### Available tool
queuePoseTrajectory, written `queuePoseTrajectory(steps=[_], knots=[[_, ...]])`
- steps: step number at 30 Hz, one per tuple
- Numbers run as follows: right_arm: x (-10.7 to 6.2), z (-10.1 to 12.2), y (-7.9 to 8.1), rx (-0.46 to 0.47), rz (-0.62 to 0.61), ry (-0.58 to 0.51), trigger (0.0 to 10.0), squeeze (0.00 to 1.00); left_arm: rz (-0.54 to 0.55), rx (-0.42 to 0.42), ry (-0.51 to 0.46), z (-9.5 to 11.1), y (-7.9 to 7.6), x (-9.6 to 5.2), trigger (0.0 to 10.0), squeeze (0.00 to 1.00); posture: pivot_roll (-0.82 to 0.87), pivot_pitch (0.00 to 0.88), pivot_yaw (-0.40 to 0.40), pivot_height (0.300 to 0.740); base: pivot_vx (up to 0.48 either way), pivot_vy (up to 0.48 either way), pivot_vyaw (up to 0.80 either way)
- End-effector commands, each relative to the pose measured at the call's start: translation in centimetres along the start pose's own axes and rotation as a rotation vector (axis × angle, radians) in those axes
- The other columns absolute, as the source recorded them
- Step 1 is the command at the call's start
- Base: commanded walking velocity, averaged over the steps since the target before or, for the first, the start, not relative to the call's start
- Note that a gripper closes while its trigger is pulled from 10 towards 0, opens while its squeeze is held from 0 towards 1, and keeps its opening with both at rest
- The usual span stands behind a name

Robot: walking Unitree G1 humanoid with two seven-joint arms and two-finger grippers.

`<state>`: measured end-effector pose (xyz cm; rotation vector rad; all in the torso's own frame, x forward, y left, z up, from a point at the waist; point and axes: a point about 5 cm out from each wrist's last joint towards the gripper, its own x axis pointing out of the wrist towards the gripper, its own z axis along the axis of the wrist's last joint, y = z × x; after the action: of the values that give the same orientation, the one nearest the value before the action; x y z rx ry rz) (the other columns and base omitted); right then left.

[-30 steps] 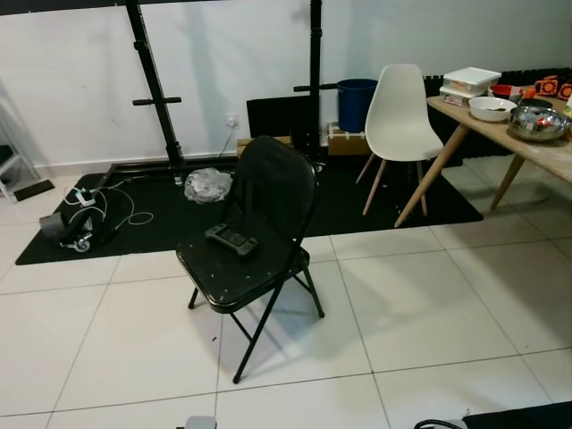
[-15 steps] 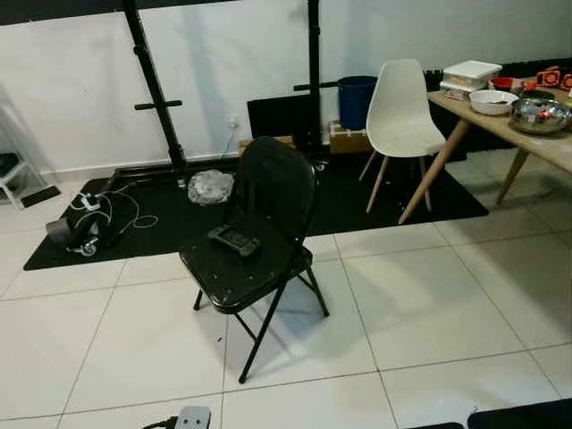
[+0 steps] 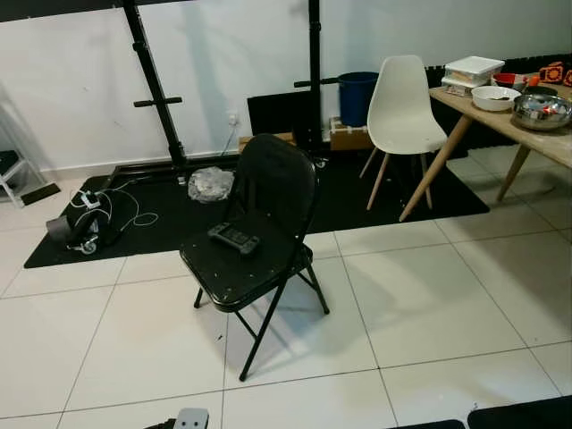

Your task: Restocking fridge

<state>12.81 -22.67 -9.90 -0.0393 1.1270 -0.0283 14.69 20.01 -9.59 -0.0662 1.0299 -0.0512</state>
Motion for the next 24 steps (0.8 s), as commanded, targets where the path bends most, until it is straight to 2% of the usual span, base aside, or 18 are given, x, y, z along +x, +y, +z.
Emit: queuePoseTrajectory(steps=[1,10,11,17,18,20,23,24], knots=[[0.0,-0.1,0.1,0.008,-0.001,-0.003,10.0,0.0,0.014,-0.001,0.017,-0.4,0.7,-0.2,10.0,0.0,-0.11,0.025,0.065,0.74,0.0,0.0,0.0],[0.0,-0.4,0.5,0.013,0.01,0.001,10.0,0.0,0.027,-0.009,0.015,-0.4,1.0,-0.3,10.0,0.0,-0.1,0.021,0.077,0.74,0.0,0.0,0.0],[-0.1,-0.7,0.3,0.014,0.008,0.01,10.0,0.0,0.026,-0.016,0.017,-0.7,0.6,-0.2,10.0,0.0,-0.08,0.014,0.032,0.74,0.0,0.0,0.0],[-0.1,-0.8,0.4,-0.008,0.022,0.016,10.0,0.0,0.027,-0.033,0.009,-0.7,0.4,-0.2,10.0,0.0,-0.07,0.016,0.021,0.74,0.0,0.0,0.0],[0.0,-0.4,0.2,-0.044,0.025,0.017,10.0,0.0,0.034,-0.05,0.006,-0.8,0.3,-0.2,10.0,0.0,-0.07,0.01,0.019,0.74,0.0,0.0,0.0],[0.0,0.0,-0.1,-0.049,0.016,0.013,10.0,0.0,0.034,-0.057,0.008,-0.9,0.1,-0.2,10.0,0.0,-0.07,0.009,0.028,0.74,0.0,0.0,0.0],[0.2,1.8,0.0,-0.021,0.006,-0.038,10.0,0.0,0.004,-0.011,0.037,-1.6,-0.3,-0.2,10.0,0.0,-0.06,0.0,0.038,0.74,0.0,0.0,0.0],[0.2,1.8,0.0,-0.021,0.006,-0.038,10.0,0.0,0.004,-0.011,0.037,-1.6,-0.3,-0.2,10.0,0.0,-0.06,0.0,0.038,0.74,0.0,0.0,0.0]])
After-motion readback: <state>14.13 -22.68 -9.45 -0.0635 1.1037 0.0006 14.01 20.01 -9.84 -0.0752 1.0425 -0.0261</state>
